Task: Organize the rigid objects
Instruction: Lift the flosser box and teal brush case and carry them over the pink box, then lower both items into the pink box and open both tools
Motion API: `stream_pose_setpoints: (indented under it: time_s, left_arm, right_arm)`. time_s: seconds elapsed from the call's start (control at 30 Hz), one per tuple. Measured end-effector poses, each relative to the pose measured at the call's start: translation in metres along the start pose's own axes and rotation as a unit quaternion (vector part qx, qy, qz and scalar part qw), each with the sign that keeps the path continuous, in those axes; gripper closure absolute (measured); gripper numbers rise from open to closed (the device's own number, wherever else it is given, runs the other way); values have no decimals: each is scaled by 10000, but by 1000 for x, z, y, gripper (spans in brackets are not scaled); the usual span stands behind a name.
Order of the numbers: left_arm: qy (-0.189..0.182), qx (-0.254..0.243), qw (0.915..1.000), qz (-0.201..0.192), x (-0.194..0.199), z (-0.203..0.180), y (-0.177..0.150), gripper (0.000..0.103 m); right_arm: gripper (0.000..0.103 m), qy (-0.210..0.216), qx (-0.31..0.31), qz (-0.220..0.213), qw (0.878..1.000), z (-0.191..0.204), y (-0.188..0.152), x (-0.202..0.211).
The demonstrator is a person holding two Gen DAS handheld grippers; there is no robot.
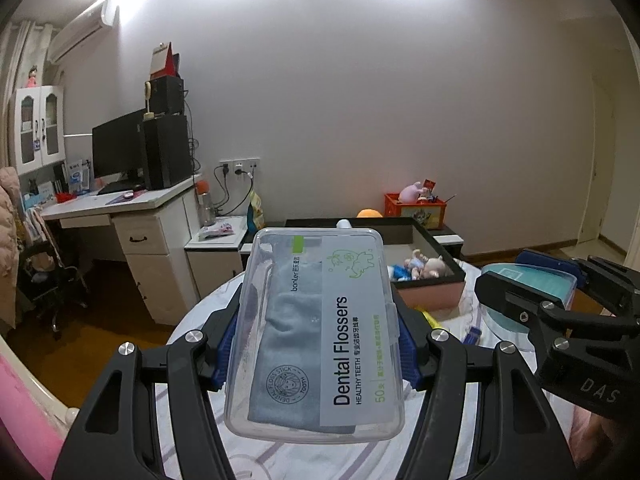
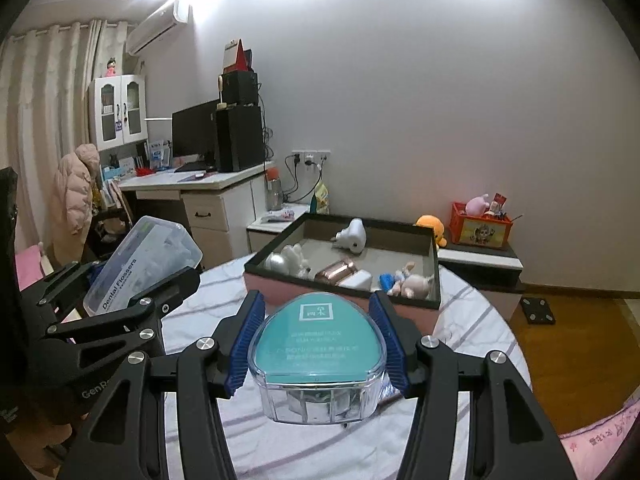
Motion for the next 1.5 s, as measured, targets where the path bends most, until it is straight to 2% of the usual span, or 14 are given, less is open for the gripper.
stream_pose_setpoints:
  time_s: [0.3,0.43,0.57,0.67,0.77,0.93,1.03,1.13,1.2,1.27,1.33,1.4,1.47,1.5]
  left_arm:
    - [-70,-257,9994,-205,-50,-27,41,39]
    - [-212,-250,9994,-66,-89,-33,56,39]
    - [-297,-164,9988,353,-143,-33,57,39]
    - [-353,-69,9958,847,-187,-28,45,39]
    - [-271,13,9910,1311,-224,-22,27,39]
    - [-58,-11,9849,1729,-263,-11,2,39]
    - [19,-52,9824,1869,-275,-8,-8,39]
    - [133,-192,9832,1811,-283,-10,-11,37]
    - [233,-317,9831,1786,-283,-12,-14,31]
    - [408,-429,9835,1711,-282,-12,-13,21]
    - [362,-426,9837,1707,-278,-13,-12,17]
    - [386,-405,9851,1625,-270,-11,-8,12]
    - [454,-454,9862,1525,-259,-9,-2,9]
    - [473,-465,9876,1422,-250,-7,3,9]
  right_arm:
    - [47,-36,9,-56,10000,-33,23,-38]
    - [47,-17,-18,6,10000,-52,34,-70]
    - [47,60,-47,206,9998,-67,38,-111]
    - [47,203,-90,547,9983,-74,27,-149]
    - [47,329,-163,887,9954,-77,11,-184]
    - [47,472,-90,1245,9911,-69,-8,-221]
    - [47,427,-49,1352,9899,-69,-15,-230]
    - [47,321,-76,1333,9905,-74,-17,-232]
    - [47,237,-56,1350,9905,-77,-17,-234]
    - [46,135,-62,1355,9907,-82,-16,-233]
    - [46,57,-91,1374,9905,-85,-15,-230]
    - [40,-3,-101,1249,9921,-88,-11,-222]
    - [26,-150,-56,1198,9927,-91,-6,-212]
    - [23,-167,-45,1162,9931,-92,-4,-208]
Point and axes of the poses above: each gripper's, at about its wrist camera, not at the fingertips, and x roughly against the way its jaws point, z to its left, y to its top, the point moved 9 cm from there along -x, roughly the way its jaws point, and after that the axes turned 13 degrees about x, right-handed, at the moved point
